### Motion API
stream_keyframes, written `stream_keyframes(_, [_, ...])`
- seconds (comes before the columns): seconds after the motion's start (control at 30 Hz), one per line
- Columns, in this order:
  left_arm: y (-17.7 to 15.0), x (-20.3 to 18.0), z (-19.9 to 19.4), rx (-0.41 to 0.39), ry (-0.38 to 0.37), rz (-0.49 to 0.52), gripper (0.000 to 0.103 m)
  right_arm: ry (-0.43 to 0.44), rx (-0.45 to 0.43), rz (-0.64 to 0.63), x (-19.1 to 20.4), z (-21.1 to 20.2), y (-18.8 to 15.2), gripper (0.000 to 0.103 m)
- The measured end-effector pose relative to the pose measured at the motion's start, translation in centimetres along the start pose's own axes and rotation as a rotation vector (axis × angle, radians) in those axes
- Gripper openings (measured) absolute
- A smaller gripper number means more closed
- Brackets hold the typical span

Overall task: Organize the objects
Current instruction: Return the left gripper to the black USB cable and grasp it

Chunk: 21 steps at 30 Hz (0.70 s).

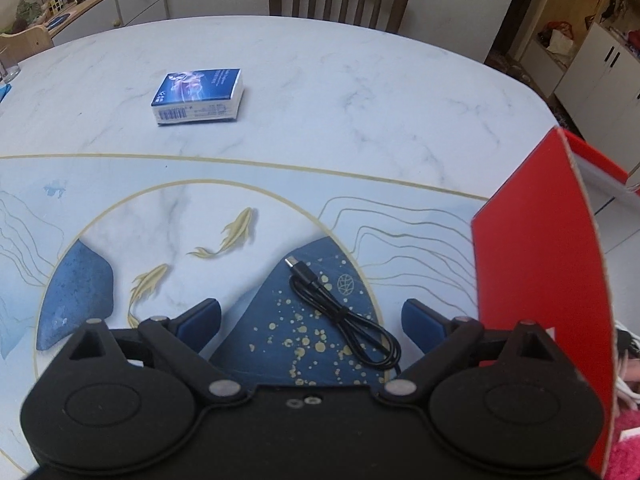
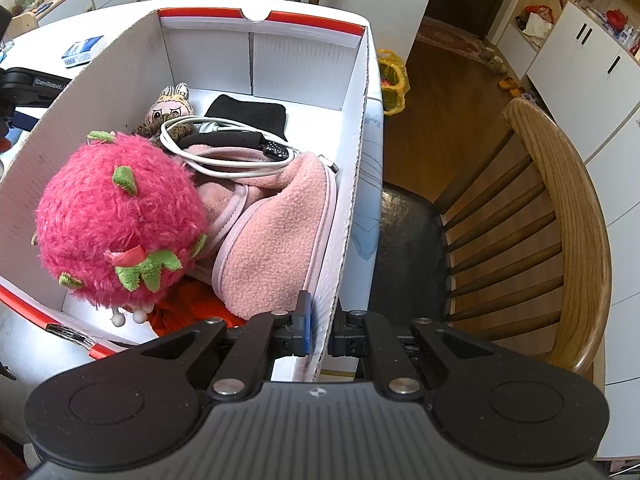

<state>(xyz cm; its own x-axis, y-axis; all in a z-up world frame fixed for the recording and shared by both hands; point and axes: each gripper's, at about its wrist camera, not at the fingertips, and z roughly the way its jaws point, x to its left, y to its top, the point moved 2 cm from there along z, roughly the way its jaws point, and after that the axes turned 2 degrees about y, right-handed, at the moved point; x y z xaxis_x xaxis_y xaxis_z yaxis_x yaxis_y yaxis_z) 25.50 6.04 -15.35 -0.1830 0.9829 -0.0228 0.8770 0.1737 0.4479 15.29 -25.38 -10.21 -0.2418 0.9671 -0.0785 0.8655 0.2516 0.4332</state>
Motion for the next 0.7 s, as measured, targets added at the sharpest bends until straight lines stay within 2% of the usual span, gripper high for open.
stream_keyframes(0.4, [-0.4, -0.9, 0.5, 0.004, 0.014, 0.012, 0.076, 0.002, 0.001, 0.003, 0.0, 0.1, 0.0, 0.007])
stream_keyframes(0.67, [-0.4, -1.4, 0.0, -0.019, 0.024, 0.069, 0.037, 0.002, 0.001, 0.002, 0.0, 0.0, 0.0, 0.007])
stream_keyframes(0.7, [-0.4, -1.4, -0.1, -0.020, 0.019, 0.071, 0.028, 0.002, 0.001, 0.001, 0.0, 0.0, -0.1, 0.007])
